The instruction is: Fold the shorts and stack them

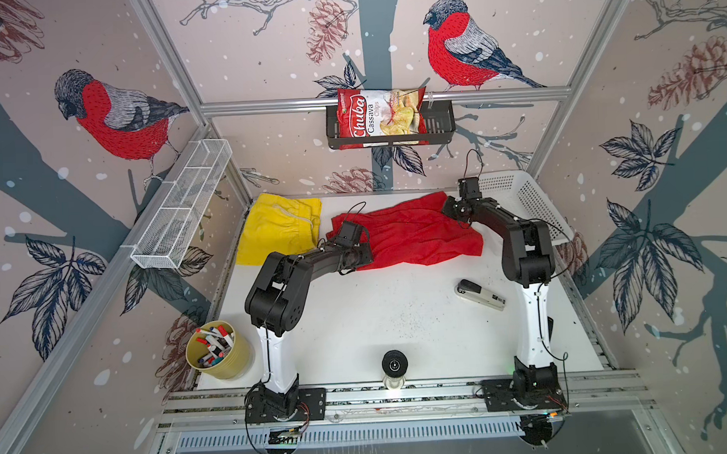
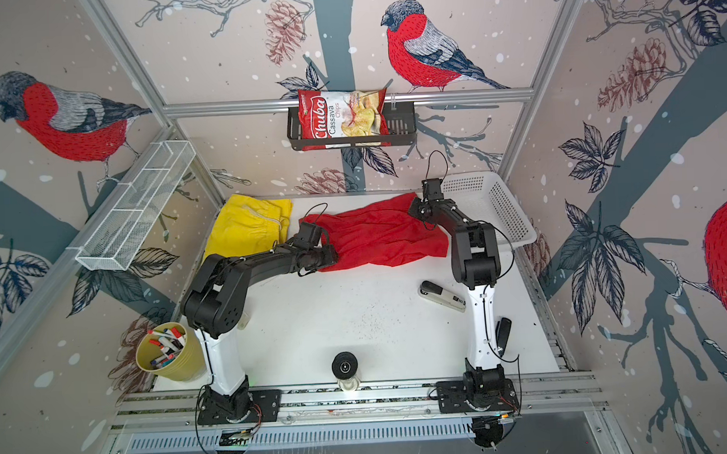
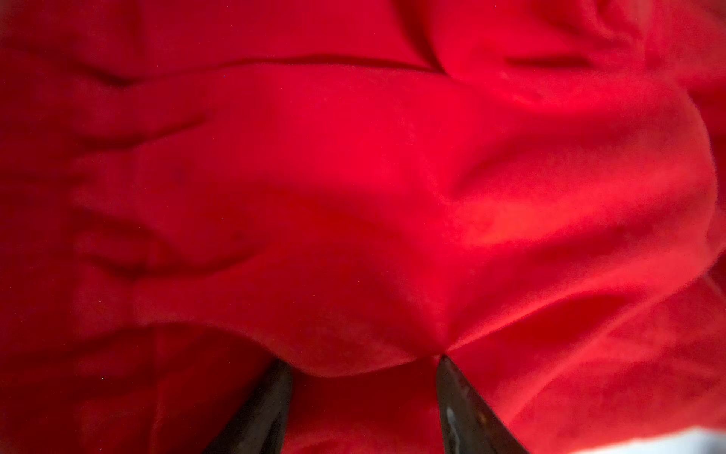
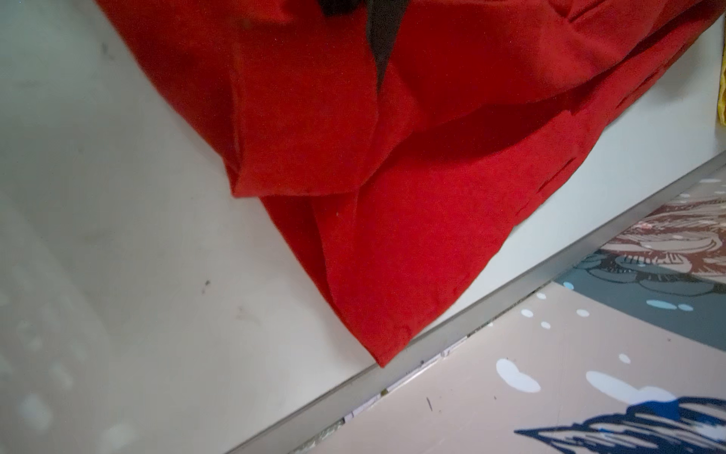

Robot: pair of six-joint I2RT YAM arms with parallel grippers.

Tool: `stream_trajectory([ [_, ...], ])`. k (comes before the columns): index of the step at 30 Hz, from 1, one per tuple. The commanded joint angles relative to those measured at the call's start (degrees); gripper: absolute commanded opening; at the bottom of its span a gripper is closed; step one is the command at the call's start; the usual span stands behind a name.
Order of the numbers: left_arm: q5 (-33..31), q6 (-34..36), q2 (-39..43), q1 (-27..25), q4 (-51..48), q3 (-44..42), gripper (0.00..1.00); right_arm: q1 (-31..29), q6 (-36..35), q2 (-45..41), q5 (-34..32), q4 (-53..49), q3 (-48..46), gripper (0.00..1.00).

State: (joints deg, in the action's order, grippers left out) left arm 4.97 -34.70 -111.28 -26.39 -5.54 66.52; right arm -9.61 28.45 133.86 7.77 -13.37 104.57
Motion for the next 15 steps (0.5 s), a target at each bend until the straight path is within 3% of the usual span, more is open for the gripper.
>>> stream_trajectory([
  [1, 2.5, -2.6, 1.1, -2.3, -10.2, -2.1, 0.59, 0.2, -2.2, -1.5, -0.4, 0.6, -0.7, 0.08],
  [6, 1.1, -3.5, 4.9, -4.3, -14.8, -1.4, 0.63, 0.2, -3.7, -3.9, -1.4, -1.5, -0.4, 0.34],
  [11, -3.7, -0.6, 8.7, -4.2, -20.5, 8.3, 0.69, 0.3, -4.6, -5.3, -2.4, -2.7, 1.3, 0.49],
  [15, -5.9, 3.9, 5.3, -4.2, -22.6, 19.6, 0.72, 0.3, -4.7, -1.8, -1.5, -5.9, 6.4, 0.54],
])
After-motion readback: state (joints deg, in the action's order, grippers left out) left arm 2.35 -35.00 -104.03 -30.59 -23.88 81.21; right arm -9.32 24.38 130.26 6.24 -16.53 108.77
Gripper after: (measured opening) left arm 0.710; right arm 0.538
